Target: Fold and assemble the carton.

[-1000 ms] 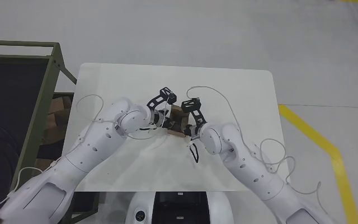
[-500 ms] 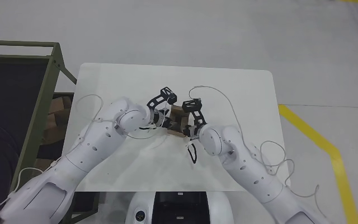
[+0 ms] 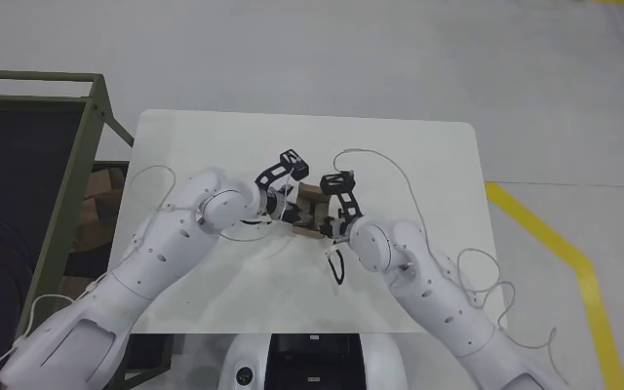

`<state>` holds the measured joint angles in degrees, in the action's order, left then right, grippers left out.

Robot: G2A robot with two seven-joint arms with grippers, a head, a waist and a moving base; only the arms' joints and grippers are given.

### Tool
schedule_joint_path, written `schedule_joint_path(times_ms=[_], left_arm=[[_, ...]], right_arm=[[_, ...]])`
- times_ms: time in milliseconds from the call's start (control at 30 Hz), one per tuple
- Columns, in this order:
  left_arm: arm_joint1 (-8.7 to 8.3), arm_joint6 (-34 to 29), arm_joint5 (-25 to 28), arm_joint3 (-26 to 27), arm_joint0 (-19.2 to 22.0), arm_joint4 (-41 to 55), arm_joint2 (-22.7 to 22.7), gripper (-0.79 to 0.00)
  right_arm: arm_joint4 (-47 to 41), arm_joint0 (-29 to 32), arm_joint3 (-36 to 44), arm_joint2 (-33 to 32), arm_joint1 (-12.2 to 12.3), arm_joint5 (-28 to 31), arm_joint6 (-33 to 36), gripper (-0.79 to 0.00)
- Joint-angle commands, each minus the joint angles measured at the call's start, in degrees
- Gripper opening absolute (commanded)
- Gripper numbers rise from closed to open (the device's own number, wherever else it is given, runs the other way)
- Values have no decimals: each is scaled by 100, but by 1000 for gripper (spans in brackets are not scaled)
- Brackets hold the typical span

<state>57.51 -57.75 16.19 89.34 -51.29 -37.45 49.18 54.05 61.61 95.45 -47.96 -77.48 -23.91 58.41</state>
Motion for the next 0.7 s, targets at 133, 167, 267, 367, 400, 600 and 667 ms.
schedule_joint_path(times_ms=[133, 167, 267, 367, 400, 600, 667], left_arm=[[-116, -202, -127, 977, -493, -33, 239, -126], [-137, -217, -147, 1076, -567, -29, 307, -129], [-184, -216, -185, 1276, -714, -54, 476, -135], [-213, -197, -225, 1385, -817, -106, 592, -129], [-221, -188, -238, 1407, -844, -127, 623, -129], [-251, -122, -295, 1459, -963, -187, 786, -126], [-261, -96, -289, 1476, -996, -182, 849, -111]], right_arm=[[-314, -427, -651, 20, -120, 138, -225, -400], [-357, -493, -722, 83, -153, 121, -260, -400], [-412, -621, -849, 234, -231, 50, -308, -400], [-434, -693, -907, 321, -285, -17, -331, -397], [-437, -709, -918, 340, -299, -32, -334, -397], [-404, -741, -905, 378, -347, -89, -327, -320], [-387, -728, -885, 361, -352, -98, -318, -277]])
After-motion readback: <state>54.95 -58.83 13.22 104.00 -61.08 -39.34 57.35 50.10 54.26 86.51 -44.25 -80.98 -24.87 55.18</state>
